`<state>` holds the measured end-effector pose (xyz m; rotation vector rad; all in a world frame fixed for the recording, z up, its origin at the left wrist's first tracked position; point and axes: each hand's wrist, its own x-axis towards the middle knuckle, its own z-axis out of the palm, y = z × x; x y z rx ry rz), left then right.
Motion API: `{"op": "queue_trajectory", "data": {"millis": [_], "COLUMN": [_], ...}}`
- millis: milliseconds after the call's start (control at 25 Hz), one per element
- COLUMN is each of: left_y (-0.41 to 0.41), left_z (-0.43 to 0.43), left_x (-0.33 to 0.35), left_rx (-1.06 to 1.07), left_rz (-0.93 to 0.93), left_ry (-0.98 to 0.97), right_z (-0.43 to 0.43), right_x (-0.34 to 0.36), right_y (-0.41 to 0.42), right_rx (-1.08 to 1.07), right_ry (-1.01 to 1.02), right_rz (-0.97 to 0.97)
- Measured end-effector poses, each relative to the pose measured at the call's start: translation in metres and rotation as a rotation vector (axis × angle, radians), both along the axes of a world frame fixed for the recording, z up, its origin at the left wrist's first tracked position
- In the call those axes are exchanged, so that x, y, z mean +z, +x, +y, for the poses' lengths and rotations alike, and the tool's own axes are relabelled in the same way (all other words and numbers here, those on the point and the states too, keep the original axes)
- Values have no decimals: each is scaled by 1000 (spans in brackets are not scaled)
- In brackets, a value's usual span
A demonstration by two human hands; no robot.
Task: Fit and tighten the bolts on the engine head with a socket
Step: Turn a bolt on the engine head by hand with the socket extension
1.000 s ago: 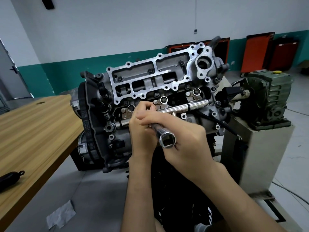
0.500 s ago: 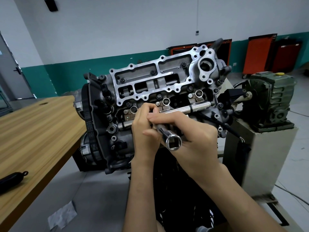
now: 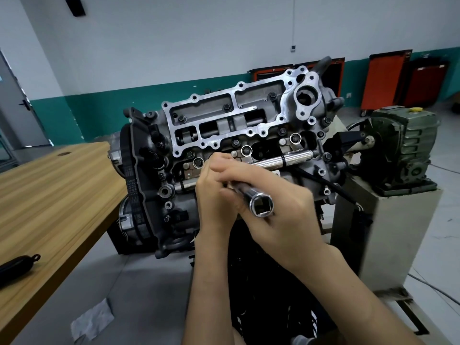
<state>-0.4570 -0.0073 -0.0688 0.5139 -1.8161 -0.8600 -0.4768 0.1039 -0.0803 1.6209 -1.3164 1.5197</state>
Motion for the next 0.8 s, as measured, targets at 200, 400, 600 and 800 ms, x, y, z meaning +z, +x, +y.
{"op": "queue_trajectory", "data": {"millis": [200, 400, 600, 800], "left_y": [6, -1, 3, -5], "left_z": [5, 0, 0, -7], "left_x": [-4, 1, -18, -14], "left_rx": [-4, -5, -6, 89], "left_rz": [0, -54, 88, 39], "left_ry": [0, 41, -60, -63], "right_z": [1, -1, 0, -1], "right_x": [1, -1, 1, -2], "right_y": [-3, 3, -3, 5], "right_rx": [-74, 22, -66, 40], "right_ry": [-23, 37, -29, 44], "right_rz": [7, 26, -7, 38]}}
